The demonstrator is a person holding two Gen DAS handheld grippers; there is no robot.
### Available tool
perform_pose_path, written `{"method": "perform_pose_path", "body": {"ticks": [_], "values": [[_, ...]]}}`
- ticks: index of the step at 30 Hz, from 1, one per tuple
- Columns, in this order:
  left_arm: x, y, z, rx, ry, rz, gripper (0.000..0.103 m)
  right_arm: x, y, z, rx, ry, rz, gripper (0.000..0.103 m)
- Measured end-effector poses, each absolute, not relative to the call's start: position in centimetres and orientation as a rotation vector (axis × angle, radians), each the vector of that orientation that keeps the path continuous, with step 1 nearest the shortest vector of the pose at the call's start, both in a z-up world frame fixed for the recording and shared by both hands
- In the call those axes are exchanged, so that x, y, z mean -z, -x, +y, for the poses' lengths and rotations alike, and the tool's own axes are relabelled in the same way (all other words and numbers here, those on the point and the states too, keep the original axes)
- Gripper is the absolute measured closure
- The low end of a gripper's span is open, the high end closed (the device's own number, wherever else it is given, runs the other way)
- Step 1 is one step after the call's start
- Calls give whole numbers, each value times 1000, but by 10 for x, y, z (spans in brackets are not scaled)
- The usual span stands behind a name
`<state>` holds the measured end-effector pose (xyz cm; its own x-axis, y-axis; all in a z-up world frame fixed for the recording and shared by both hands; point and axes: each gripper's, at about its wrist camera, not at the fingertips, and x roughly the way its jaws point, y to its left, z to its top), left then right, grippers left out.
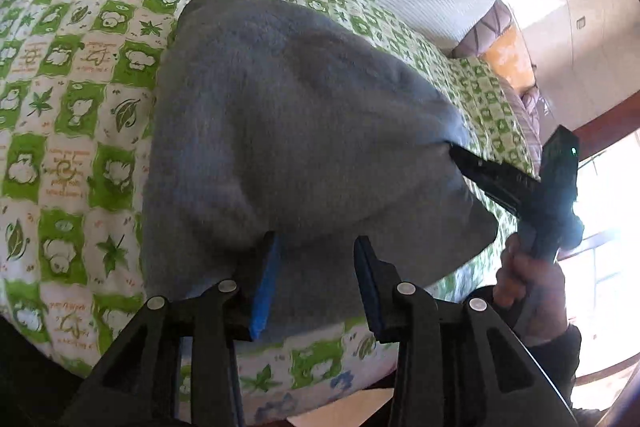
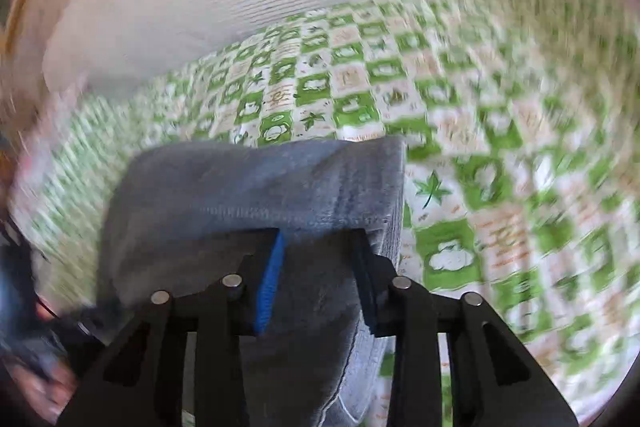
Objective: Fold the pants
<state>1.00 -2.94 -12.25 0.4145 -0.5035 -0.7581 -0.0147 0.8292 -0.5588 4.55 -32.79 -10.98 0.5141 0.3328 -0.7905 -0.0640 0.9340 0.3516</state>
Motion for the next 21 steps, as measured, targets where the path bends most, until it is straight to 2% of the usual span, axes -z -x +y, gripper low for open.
{"method": "perform_pose_path", "body": {"ticks": [5,7,9,11,13,21], "values": [[110,-3,-21,307,536,1120,63,100,-36,-332,-262,-347,980,65],[103,-6,-9,280,541,1095,57,89,-25,-333,-273,-371,958,58],[98,-13,6,240,551,1068,55,79,-12,-338,-258,-398,924,35],[99,-22,21,205,575,1058,49,73,-2,-342,-233,-406,900,28],[106,-32,33,187,608,1069,43,73,3,-345,-205,-396,897,26],[146,-53,26,184,625,1189,38,113,-3,-344,-178,-413,1047,26]]}}
